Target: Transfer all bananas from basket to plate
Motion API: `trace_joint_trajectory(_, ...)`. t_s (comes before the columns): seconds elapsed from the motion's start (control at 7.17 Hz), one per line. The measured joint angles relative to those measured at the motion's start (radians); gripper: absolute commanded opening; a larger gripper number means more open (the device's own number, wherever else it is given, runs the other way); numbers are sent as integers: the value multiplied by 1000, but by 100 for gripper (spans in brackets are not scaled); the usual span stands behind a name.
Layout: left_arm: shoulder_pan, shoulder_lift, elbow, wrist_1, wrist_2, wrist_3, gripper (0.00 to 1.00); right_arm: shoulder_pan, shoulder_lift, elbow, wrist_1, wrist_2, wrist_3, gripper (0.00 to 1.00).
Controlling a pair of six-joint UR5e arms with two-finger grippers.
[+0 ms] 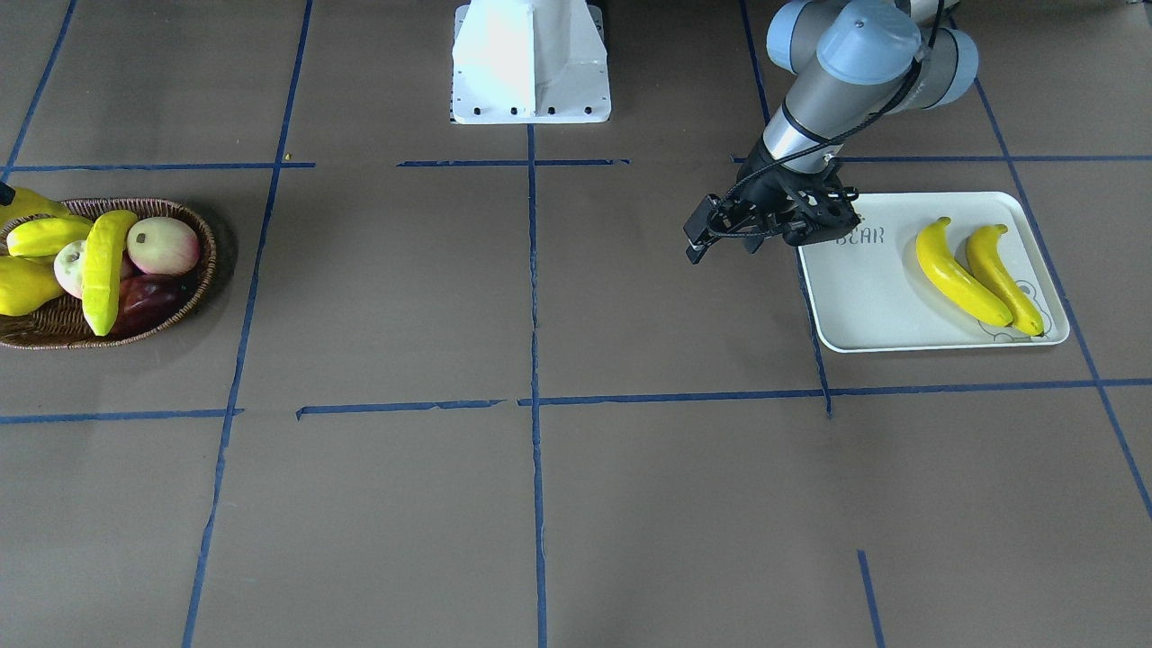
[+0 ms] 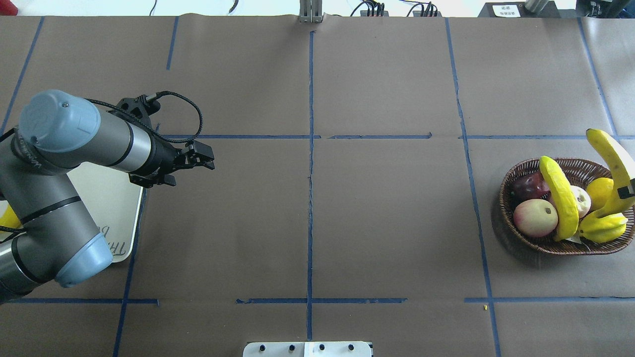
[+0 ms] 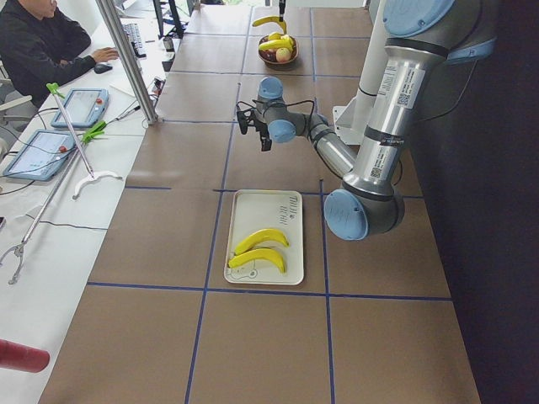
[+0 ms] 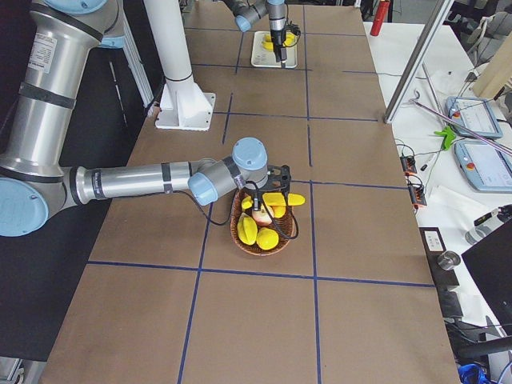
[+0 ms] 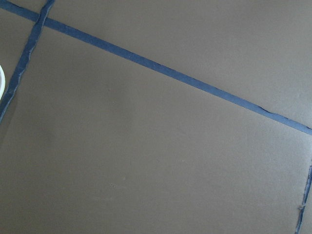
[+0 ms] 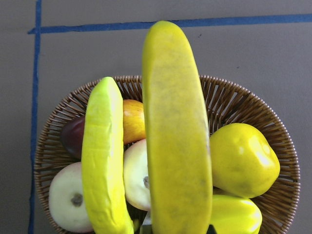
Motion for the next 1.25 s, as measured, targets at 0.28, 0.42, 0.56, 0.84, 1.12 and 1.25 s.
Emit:
trace_joint_trajectory(0.28,2,-17,-1,-2,-3,-26,99,-4,103,15,4,54,89,0)
trace_joint_trajectory(0.42,4,-40,-1,-6,-7,-57,99,-60,200,11,9,49,227,0)
trace_joint_trajectory(0.56,6,-77,0,-10,-9,-106,99,-132,306,6,12,22,377,0)
trace_joint_trajectory(0.84,9,-147,1,-74,-10,-224,99,-262,467,5,17,-55,574,0)
trace_joint_trajectory(1.12,10,-158,16,-290,-10,-298,99,-404,543,15,79,-180,659,0)
trace_joint_trajectory(1.25,12,-170,23,-345,-10,-321,99,-485,570,27,107,-264,707,0)
